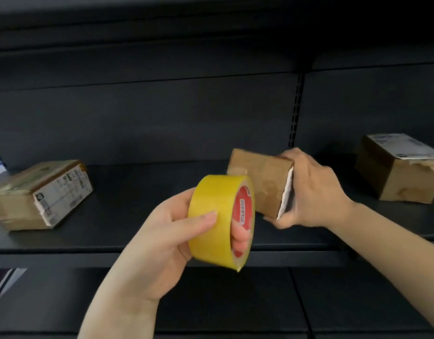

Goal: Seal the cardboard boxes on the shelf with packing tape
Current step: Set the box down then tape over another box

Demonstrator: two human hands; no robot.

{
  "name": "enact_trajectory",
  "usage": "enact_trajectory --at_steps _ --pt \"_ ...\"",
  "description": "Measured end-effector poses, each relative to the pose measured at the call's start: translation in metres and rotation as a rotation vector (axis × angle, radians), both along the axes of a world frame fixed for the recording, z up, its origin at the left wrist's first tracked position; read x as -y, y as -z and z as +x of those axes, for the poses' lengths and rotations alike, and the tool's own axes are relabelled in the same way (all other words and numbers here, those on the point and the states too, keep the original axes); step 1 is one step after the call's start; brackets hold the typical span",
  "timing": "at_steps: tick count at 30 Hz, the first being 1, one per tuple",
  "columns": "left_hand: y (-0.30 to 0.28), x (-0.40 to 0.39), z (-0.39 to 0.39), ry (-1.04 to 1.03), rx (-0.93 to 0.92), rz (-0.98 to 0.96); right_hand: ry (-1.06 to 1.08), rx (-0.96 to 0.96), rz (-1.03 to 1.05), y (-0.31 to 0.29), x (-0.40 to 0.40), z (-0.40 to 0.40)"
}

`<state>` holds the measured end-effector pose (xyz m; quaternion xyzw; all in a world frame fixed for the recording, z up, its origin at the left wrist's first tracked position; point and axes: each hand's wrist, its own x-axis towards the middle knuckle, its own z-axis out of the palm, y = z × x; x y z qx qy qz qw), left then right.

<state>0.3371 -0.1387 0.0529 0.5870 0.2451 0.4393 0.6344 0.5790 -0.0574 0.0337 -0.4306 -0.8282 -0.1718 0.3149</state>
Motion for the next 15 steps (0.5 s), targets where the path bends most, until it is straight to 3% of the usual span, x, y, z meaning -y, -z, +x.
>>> enact_trajectory --at_steps 3,8,15 --pt "-0.003 0.000 0.009 -0.100 -0.058 0.007 0.018 -0.089 -0.050 0.000 -0.014 0.002" --pt "0.002 0.000 0.025 -0.167 -0.060 -0.072 0.032 -0.553 -0.400 0.002 -0.044 0.015" --pt "0.014 -0.014 0.042 -0.183 -0.137 -0.012 -0.013 -0.812 -0.599 0.007 -0.058 0.009"
